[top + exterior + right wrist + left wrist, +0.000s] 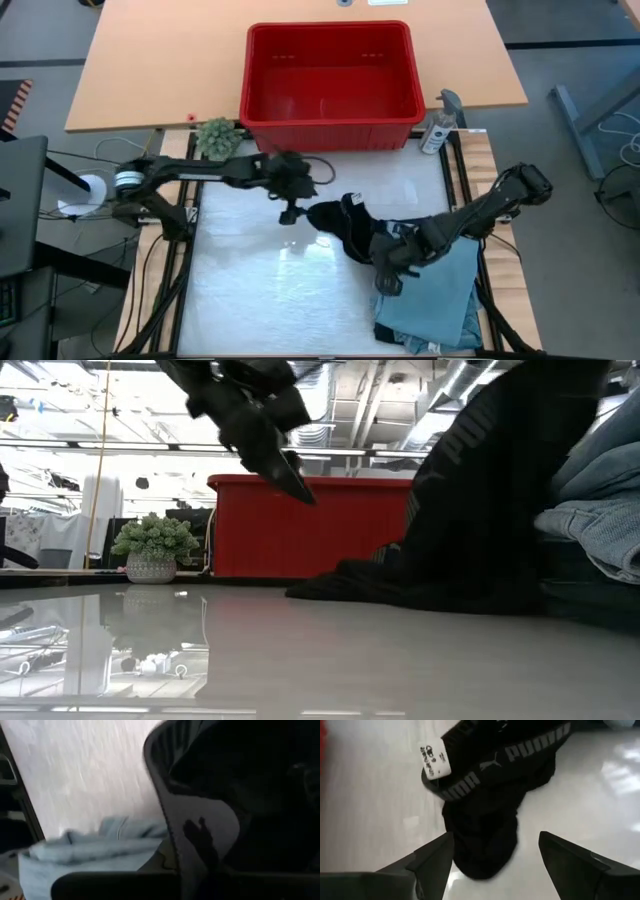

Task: Fold Laundry from Bin
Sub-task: Fold the black boxer

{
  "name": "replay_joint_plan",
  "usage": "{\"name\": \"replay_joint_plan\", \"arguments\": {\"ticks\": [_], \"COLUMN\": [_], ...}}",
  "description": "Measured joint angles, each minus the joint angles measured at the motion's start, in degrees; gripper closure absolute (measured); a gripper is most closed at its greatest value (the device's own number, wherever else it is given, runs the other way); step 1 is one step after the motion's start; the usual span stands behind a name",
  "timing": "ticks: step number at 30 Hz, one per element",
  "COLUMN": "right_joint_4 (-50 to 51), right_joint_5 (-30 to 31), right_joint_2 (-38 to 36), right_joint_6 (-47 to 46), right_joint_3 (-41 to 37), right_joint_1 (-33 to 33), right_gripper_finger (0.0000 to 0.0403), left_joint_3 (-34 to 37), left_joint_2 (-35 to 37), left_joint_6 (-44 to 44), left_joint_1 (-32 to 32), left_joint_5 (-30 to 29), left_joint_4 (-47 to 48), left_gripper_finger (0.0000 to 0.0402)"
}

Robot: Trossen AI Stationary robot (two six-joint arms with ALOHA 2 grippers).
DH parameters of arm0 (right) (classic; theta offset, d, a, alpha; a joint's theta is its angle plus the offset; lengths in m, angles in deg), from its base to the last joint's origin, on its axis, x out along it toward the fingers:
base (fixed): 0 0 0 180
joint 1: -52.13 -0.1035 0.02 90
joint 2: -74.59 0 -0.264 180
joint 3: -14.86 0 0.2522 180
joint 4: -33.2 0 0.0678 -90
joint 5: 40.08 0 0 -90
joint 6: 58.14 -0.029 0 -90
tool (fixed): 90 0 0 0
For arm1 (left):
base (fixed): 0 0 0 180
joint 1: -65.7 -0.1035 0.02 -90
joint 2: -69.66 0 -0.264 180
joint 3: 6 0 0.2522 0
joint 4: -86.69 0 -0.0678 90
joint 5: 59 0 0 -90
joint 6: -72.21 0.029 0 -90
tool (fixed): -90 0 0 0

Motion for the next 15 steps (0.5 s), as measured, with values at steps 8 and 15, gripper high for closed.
{"name": "replay_joint_plan", "arguments": {"ticks": [8,15], "right_joint_4": [0.8,0.9], "right_joint_5": [-0.6,-0.6], "right_joint_2": [1.9,1.8], "right_joint_6": [-7.5,-13.7], "right_joint_3": [-0.7,-1.2], "right_joint_1": [-5.3,-9.7], "right_gripper_finger": [0.0387,0.0387], "left_joint_3": [-12.6,-23.7], "left_joint_2": [-12.7,-21.4], "left_joint_6": [18.9,28.6], "left_joint_1": [0.7,0.4], "left_joint_5": [-3.6,0.7], "left_joint_4": [-0.2,4.3], "left_gripper_finger": [0.0121,0.0121]}}
